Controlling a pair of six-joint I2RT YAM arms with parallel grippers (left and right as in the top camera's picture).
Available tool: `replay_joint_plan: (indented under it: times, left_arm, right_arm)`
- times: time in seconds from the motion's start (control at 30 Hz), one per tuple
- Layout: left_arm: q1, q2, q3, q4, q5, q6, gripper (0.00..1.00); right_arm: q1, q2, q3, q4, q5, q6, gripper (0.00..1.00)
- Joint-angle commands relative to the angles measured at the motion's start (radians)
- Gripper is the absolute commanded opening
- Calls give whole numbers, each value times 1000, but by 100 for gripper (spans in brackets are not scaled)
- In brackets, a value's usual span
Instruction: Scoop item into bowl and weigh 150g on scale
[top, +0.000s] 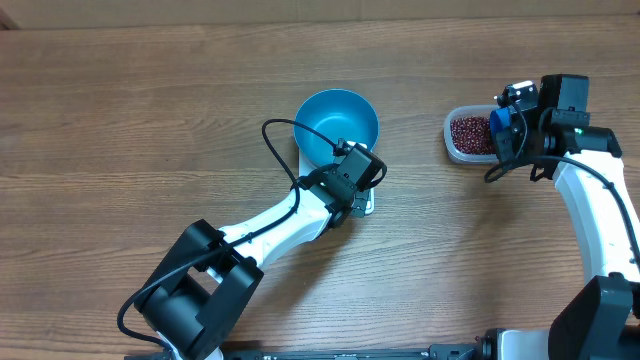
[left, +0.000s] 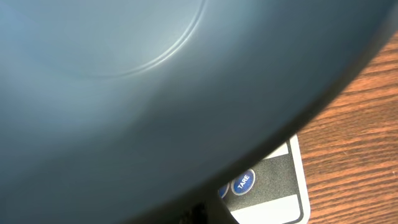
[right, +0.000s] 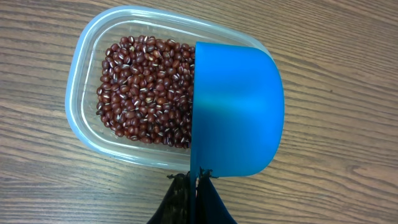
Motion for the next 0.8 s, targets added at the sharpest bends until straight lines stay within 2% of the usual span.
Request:
replay_joint_plan:
  times: [0.0, 0.77]
  left_arm:
    - [0, 12, -4, 5, -20, 20, 4]
    - [0, 39, -4, 19, -21, 20, 4]
  right_arm:
    - [3, 2, 27, 9, 3, 8, 3]
    - [3, 2, 27, 9, 3, 8, 4]
